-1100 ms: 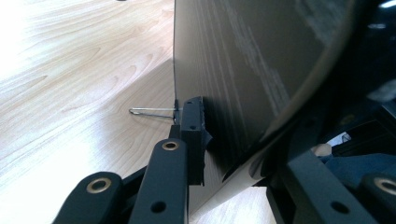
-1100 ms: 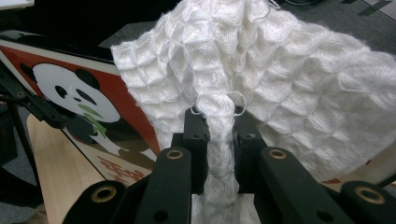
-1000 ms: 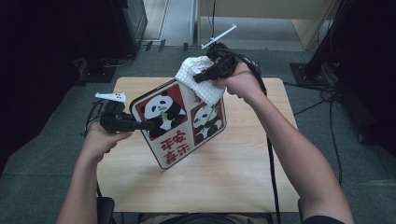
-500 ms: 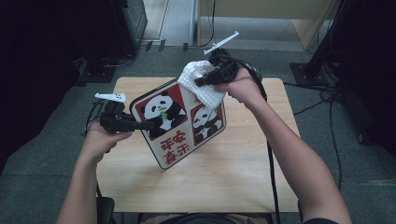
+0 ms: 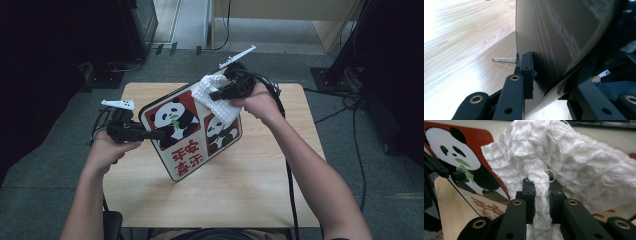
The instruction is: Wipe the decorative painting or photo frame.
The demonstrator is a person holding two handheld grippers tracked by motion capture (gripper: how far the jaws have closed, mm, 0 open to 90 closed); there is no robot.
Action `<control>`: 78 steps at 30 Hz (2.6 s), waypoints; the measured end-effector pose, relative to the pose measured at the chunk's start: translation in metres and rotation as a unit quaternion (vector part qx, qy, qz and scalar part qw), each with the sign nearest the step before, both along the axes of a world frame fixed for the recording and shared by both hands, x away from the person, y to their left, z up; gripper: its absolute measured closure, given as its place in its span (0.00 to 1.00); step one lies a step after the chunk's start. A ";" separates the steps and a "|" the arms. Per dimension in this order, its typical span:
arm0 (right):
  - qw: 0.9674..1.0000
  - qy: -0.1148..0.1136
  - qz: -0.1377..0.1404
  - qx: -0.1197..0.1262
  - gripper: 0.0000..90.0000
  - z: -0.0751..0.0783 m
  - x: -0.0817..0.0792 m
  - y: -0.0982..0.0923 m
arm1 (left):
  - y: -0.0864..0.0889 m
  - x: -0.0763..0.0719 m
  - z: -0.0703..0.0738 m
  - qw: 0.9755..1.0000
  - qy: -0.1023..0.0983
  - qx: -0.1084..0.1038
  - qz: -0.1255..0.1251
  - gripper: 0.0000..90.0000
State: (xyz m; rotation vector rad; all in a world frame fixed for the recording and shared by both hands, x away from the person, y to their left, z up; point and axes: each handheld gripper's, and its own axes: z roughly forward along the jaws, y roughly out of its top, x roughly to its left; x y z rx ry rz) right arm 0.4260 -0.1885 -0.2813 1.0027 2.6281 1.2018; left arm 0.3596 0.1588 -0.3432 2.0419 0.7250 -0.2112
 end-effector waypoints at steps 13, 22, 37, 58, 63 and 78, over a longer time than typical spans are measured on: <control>1.000 0.008 -0.001 0.007 0.89 -0.017 -0.003 -0.004 | 0.000 0.000 0.000 1.000 0.000 0.000 0.000 0.82; 1.000 0.019 0.001 0.010 0.89 -0.032 -0.005 -0.007 | 0.000 0.000 0.000 1.000 0.000 0.001 0.001 0.82; 1.000 0.026 0.001 0.015 0.89 -0.054 -0.010 -0.009 | 0.001 0.000 0.000 1.000 0.002 -0.002 -0.002 0.82; 0.999 0.034 0.004 0.010 0.89 -0.082 -0.015 -0.015 | 0.000 0.000 0.000 1.000 0.003 0.000 -0.003 0.82; 0.999 0.030 0.007 0.014 0.88 -0.089 -0.017 -0.016 | 0.001 0.000 0.000 1.000 0.003 -0.001 -0.003 0.82; 0.999 0.037 0.007 0.019 0.88 -0.112 -0.022 -0.019 | 0.001 0.000 0.000 1.000 0.002 -0.001 -0.005 0.82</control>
